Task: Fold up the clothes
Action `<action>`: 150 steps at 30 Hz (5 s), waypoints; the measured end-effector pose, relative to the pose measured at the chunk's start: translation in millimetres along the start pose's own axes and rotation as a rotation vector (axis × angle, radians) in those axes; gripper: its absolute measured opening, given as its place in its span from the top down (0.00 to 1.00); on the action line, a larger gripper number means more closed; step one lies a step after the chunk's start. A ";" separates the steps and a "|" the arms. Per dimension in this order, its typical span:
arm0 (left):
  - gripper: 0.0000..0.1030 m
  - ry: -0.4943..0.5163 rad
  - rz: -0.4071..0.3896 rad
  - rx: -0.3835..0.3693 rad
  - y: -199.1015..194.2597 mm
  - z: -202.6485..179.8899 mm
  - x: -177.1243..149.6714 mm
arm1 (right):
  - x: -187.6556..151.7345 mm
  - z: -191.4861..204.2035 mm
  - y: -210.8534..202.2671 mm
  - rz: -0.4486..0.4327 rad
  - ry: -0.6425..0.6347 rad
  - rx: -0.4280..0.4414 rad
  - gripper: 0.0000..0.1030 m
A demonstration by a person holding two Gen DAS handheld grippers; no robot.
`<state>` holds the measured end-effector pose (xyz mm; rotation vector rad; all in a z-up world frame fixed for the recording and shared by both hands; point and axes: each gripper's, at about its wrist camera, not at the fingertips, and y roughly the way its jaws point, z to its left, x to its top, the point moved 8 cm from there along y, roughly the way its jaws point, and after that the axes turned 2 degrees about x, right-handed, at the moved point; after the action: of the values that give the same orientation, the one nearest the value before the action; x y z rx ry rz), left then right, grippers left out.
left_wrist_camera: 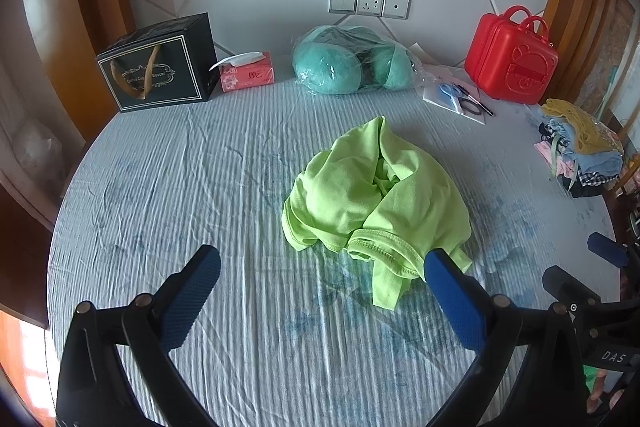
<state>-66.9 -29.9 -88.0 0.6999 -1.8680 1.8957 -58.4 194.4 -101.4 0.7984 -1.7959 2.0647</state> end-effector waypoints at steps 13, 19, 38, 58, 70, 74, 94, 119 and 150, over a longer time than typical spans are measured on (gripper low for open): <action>0.01 -0.040 0.088 -0.016 100.9 35.4 -12.8 | -22.6 10.2 52.1 0.086 0.000 0.118 0.15; 0.12 -0.035 0.134 -0.010 160.3 41.7 -9.5 | -30.9 26.0 98.9 0.176 -0.022 0.151 0.38; 0.90 -0.088 0.024 0.109 151.7 105.3 61.6 | 65.1 -48.0 71.0 -0.063 0.010 -0.017 0.95; 0.19 -0.042 0.162 -0.034 160.4 82.7 26.7 | -11.3 -188.3 20.1 -0.005 0.380 -0.056 0.18; 0.19 -0.040 0.249 -0.042 221.7 75.7 -6.1 | -72.7 -191.0 79.6 0.196 0.399 -0.026 0.40; 0.60 0.006 0.246 -0.060 225.8 58.4 0.0 | -77.4 -182.8 113.5 0.268 0.399 0.017 0.30; 0.28 -0.041 0.110 -0.082 171.9 90.7 158.3 | 155.2 -197.4 13.3 -0.143 0.347 0.031 0.52; 0.31 0.075 0.273 -0.021 280.3 49.5 73.1 | 62.0 -189.1 174.8 0.256 0.134 -0.037 0.20; 0.44 0.069 0.266 -0.077 211.8 26.0 21.1 | 0.1 -191.6 114.3 0.229 0.289 0.085 0.30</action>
<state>-207.6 -65.4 -245.9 0.3716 -2.0617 1.9637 -163.3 360.3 -207.6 0.3018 -1.7133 2.2737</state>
